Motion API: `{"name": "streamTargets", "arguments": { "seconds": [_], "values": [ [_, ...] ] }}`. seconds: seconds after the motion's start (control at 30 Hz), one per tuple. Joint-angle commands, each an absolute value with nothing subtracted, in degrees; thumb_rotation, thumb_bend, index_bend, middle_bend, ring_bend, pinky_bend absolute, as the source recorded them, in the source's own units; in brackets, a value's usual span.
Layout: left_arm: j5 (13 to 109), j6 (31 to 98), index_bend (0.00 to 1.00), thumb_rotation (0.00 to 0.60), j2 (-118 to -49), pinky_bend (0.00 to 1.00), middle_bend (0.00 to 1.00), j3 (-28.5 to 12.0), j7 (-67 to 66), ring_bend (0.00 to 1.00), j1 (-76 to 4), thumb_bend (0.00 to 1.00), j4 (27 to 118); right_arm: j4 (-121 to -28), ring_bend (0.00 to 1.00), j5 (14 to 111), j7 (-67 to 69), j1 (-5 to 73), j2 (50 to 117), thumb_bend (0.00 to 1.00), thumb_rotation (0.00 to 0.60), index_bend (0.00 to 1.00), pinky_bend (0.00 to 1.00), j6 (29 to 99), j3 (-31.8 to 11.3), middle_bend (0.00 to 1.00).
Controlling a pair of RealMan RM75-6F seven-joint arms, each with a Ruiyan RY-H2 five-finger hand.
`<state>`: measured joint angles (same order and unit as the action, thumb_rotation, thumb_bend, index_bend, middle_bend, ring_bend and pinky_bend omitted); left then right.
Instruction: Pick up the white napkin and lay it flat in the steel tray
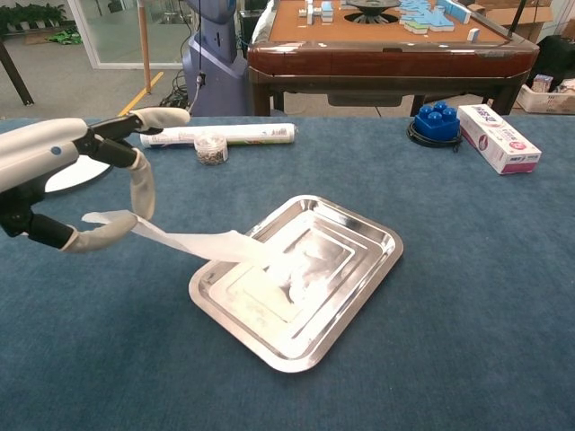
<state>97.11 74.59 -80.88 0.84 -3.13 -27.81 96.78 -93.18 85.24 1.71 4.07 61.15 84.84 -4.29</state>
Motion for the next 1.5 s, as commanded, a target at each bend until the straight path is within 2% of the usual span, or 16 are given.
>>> {"name": "streamTargets", "arguments": {
  "seconds": [0.03,0.53,0.93,1.5],
  "values": [
    [98.13,74.44,0.65,0.600,-80.90,0.17,0.00,1.55,-4.05,0.00,-27.73,0.49,98.05,-93.17,0.30,85.24,1.81,4.06,61.11,0.38,0.600,0.59,0.35,84.86,-4.30,0.32],
    [100.09,72.41,0.65,0.600,-84.74,0.17,0.00,1.36,-8.79,0.00,-28.94,0.49,94.70,-93.04,0.30,84.74,1.94,4.10,61.07,0.38,0.600,0.59,0.35,84.68,-4.52,0.32],
    [94.64,69.68,0.65,0.600,-87.40,0.17,0.00,0.07,-18.36,0.00,-28.15,0.49,98.08,-92.98,0.30,84.21,2.37,4.08,60.89,0.38,0.600,0.59,0.35,84.53,-4.76,0.32],
    [93.72,65.19,0.65,0.600,-90.48,0.17,0.00,-0.43,-22.91,0.00,-30.74,0.49,98.98,-93.02,0.30,83.44,2.71,4.16,60.65,0.38,0.600,0.59,0.35,84.09,-5.05,0.32]
  ]
}}
